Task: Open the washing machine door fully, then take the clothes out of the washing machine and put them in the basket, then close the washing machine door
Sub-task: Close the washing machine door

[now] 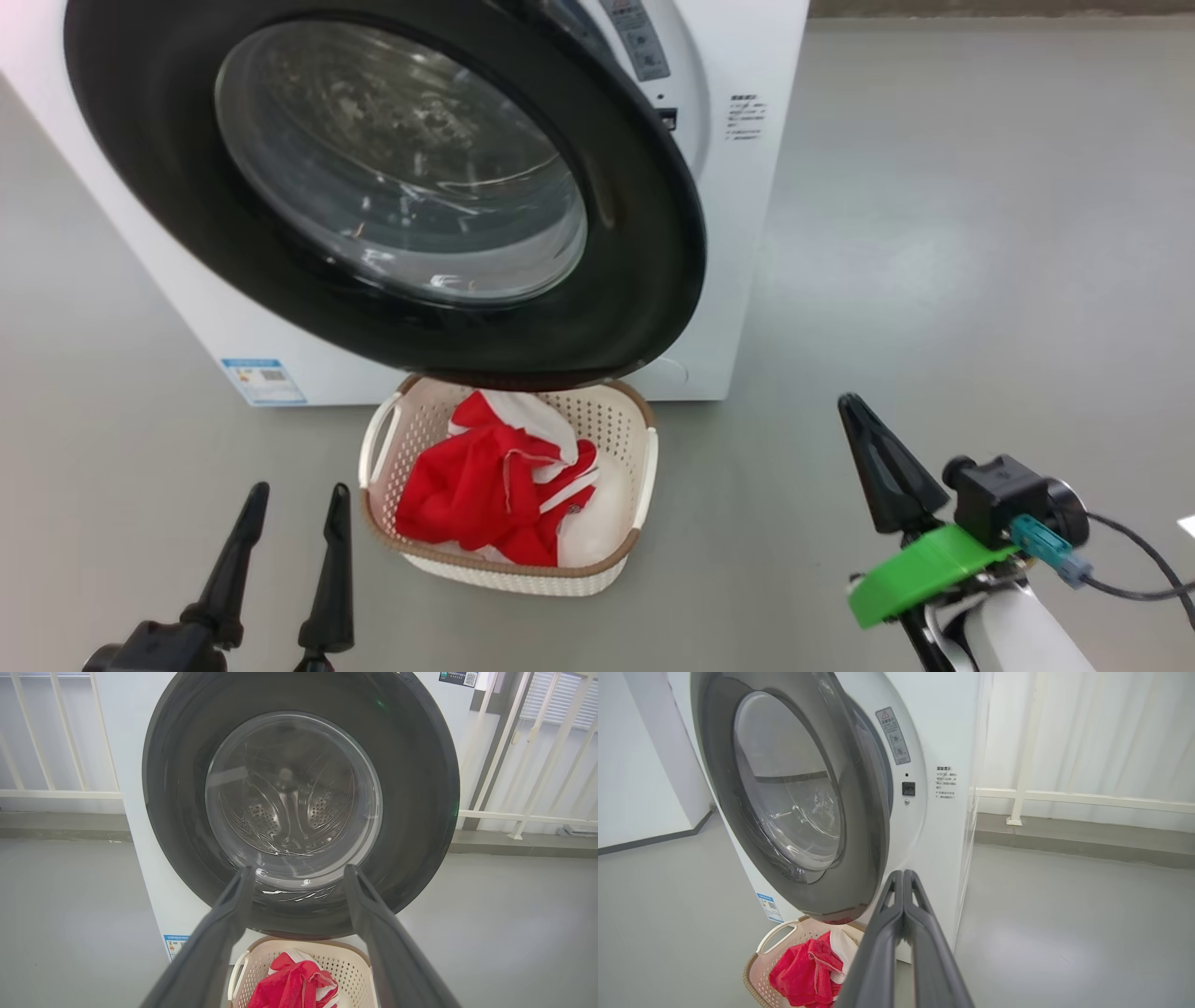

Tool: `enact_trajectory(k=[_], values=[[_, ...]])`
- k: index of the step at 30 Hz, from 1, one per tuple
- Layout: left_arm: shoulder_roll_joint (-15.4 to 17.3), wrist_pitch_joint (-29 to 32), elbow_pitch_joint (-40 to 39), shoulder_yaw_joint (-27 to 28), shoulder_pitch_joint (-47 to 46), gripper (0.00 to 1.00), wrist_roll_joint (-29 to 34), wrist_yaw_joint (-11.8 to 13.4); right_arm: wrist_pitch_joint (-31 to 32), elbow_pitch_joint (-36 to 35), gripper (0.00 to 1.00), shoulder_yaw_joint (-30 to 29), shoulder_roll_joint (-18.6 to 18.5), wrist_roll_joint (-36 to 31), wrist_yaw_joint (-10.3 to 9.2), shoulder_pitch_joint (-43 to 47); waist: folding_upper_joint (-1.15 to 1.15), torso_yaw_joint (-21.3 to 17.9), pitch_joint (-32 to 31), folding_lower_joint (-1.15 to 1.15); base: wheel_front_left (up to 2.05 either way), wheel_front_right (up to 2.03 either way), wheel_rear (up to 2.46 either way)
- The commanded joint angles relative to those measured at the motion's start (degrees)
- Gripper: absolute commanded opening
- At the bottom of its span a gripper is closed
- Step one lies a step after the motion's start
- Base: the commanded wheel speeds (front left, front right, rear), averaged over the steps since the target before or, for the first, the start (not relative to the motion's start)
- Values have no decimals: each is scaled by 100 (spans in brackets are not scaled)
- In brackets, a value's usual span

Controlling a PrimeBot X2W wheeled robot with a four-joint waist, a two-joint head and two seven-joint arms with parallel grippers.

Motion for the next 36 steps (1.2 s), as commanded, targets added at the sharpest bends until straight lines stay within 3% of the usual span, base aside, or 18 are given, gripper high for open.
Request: enact_trajectory(k=[1, 9, 18, 27, 36], values=[[32, -69, -142, 225, -239, 100, 46, -46, -37, -30, 0, 223, -33, 45, 33, -334, 0, 163, 153, 0, 0, 0, 0], [-174, -69, -41, 219, -501, 100, 96, -206, -37, 730, 0, 941, -33, 163, 33, -1399, 0, 644, 485, 0, 0, 0, 0], [-345, -69, 40, 178, -687, 100, 145, -353, -37, 1344, 0, 1242, -80, 351, 33, -2417, 0, 1170, 810, 0, 0, 0, 0], [-447, -69, 131, 158, -894, 100, 172, -468, -37, 1623, 0, 932, -147, 301, 33, -3167, 0, 1520, 1179, 0, 0, 0, 0], [-500, -69, 159, 167, -1043, 100, 203, -545, -37, 1521, 0, 304, -134, 159, 33, -3549, 0, 1621, 1467, 0, 0, 0, 0]])
